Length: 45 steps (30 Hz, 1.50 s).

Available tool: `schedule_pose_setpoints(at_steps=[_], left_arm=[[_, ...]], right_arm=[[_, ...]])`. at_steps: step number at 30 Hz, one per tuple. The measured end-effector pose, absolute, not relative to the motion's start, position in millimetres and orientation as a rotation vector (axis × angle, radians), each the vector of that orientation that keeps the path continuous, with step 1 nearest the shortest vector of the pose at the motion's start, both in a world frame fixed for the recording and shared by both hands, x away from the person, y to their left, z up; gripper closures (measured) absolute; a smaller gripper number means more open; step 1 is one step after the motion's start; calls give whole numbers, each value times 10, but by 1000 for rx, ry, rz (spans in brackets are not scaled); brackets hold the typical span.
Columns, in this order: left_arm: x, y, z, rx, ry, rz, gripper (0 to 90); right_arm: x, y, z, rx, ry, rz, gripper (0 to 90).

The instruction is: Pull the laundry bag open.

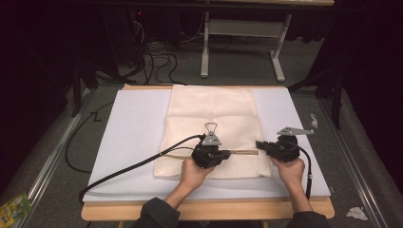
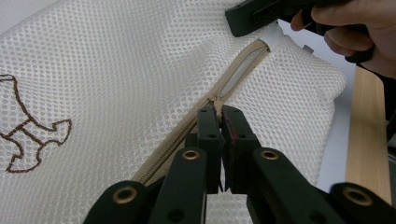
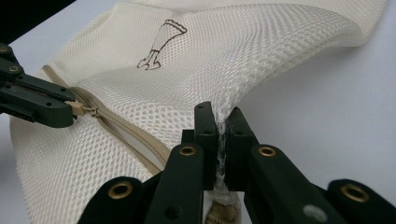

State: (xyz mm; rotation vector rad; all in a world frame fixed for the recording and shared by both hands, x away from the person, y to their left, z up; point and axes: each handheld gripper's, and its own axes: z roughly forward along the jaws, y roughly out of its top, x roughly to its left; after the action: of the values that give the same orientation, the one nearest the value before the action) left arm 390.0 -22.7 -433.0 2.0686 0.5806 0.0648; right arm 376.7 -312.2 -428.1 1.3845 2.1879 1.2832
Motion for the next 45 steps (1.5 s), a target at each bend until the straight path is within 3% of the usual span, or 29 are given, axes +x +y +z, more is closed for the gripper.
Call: schedule_pose_setpoints(at_steps=[45], left_arm=[[3879, 7, -4197, 2045, 584, 141, 870]], right_arm=[[3775, -3111, -4273, 1386, 2168, 1288, 877]])
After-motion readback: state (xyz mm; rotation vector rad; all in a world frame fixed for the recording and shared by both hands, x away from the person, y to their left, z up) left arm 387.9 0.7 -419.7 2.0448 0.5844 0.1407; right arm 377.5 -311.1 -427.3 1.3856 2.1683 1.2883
